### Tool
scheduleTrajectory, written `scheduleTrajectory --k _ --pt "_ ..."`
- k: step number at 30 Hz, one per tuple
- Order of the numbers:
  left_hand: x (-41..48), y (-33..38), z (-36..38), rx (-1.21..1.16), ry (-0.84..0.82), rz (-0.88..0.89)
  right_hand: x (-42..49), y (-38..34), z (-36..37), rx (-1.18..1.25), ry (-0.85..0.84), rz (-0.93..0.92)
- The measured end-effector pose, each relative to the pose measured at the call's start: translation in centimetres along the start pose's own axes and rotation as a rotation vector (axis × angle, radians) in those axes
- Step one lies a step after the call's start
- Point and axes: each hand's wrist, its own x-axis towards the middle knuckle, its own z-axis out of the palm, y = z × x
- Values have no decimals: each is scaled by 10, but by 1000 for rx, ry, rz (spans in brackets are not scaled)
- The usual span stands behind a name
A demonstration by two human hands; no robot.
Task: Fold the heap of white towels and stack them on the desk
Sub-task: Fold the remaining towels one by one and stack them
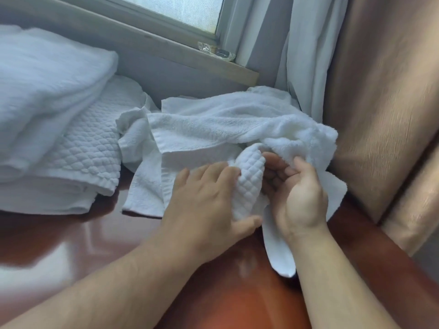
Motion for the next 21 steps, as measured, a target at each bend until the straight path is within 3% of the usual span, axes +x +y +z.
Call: scheduleTrajectory --k 3,8,10,13,16,21 --pt "6 -2 0 -97 97 -75 1 -4 -3 -42 -13 -20" --pt "8 -10 -10 -669 172 -236 5 3 -8 -149 171 -118" --pt "8 -12 -15 -792 213 -249 9 5 -12 -148 196 -91" --pt "8 -11 -17 -875 239 -228 15 5 -20 -51 246 -66" --pt "11 -10 -21 -942 282 -181 17 5 -27 41 186 -83" --pt "12 -11 -26 -1040 285 -223 12 4 -24 -82 76 -110"
